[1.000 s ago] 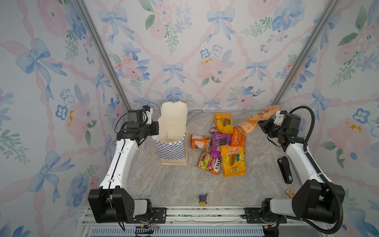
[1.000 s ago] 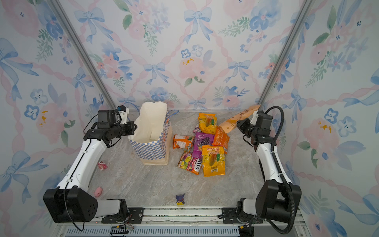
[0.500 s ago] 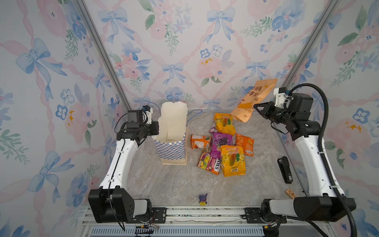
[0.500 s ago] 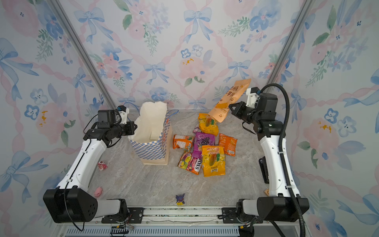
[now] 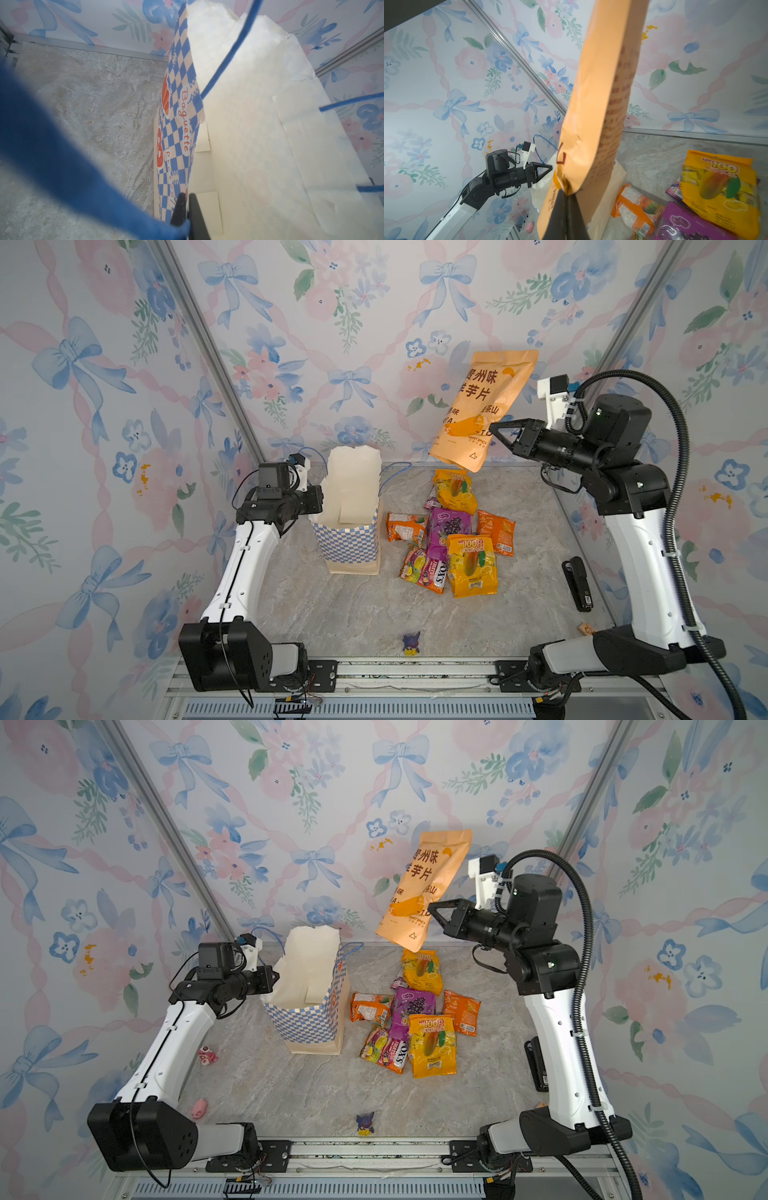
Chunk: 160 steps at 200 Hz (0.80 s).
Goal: Place the snacks into the paper bag
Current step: 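Lift the orange chip bag with the right gripper toward the paper bag, then carry the orange chip bag over the paper bag and lower it inside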
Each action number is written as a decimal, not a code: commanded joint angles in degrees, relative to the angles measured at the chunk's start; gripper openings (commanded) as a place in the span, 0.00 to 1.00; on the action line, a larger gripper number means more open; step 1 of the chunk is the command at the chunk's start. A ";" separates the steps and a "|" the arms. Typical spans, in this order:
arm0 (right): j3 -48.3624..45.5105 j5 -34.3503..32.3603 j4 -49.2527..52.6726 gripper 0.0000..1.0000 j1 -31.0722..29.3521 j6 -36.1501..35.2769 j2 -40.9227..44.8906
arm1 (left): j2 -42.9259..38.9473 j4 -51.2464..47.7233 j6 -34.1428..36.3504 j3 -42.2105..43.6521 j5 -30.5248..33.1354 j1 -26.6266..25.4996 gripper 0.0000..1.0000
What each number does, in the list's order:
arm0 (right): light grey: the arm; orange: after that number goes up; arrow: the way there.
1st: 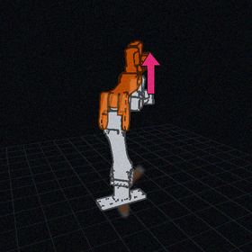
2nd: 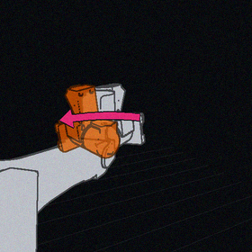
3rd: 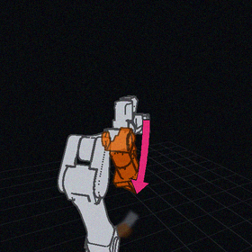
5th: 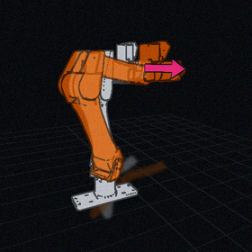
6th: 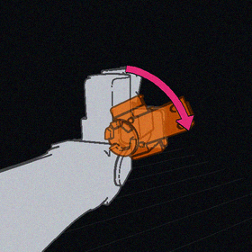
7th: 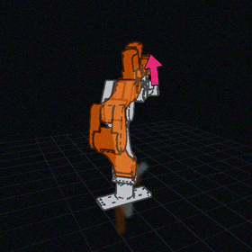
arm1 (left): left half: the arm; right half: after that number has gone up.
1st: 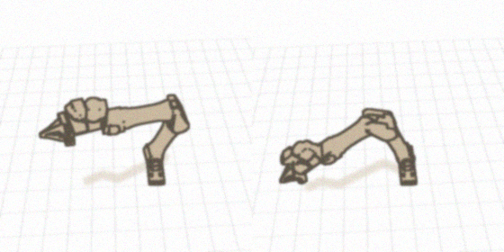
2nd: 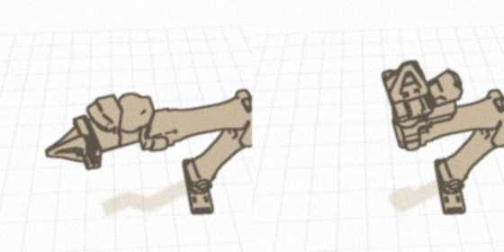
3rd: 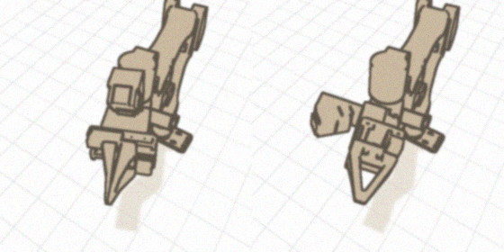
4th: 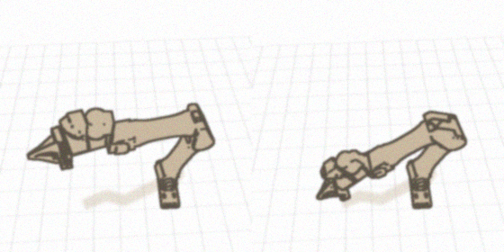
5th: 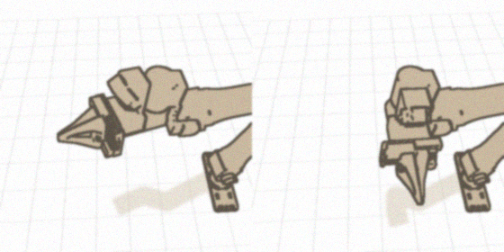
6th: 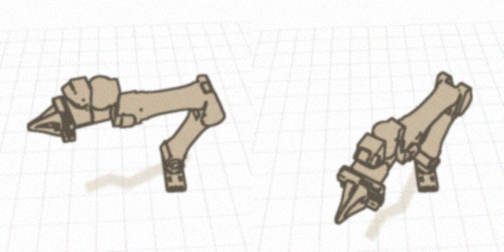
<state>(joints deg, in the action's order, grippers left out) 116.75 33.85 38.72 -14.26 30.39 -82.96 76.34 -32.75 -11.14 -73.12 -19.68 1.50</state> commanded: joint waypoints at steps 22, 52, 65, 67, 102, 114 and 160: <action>7.92 -0.53 2.62 0.00 -6.54 -1.61 -4.96 | -0.22 1.11 -1.44 -0.18 -1.76 -0.97 0.00; 13.79 -2.73 6.53 0.00 -11.52 -4.20 -8.62 | -0.62 1.07 -1.65 -0.09 -1.42 -1.06 0.00; 15.37 -3.26 7.13 0.00 -13.14 -4.23 -9.65 | -0.98 1.11 -2.15 0.13 -0.95 -1.18 0.00; 15.51 -3.33 7.15 0.00 -13.33 -4.23 -9.80 | -0.98 1.11 -2.25 0.16 -0.75 -1.22 0.00; 16.92 -3.80 6.43 0.00 -16.37 -3.09 -11.49 | -1.88 1.91 -5.71 1.84 2.06 -2.31 0.00; 17.11 -3.62 6.26 0.00 -17.16 -2.63 -11.55 | -2.20 2.48 -6.94 2.72 2.82 -2.84 0.00; 18.54 -3.67 5.67 0.00 -20.46 -0.91 -16.54 | -3.93 3.00 -10.69 4.02 6.20 -4.61 0.00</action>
<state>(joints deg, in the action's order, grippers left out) 133.29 30.59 45.45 -32.88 28.25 -97.25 74.26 -30.35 -18.68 -70.08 -15.75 -2.37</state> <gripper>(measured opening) 0.047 0.048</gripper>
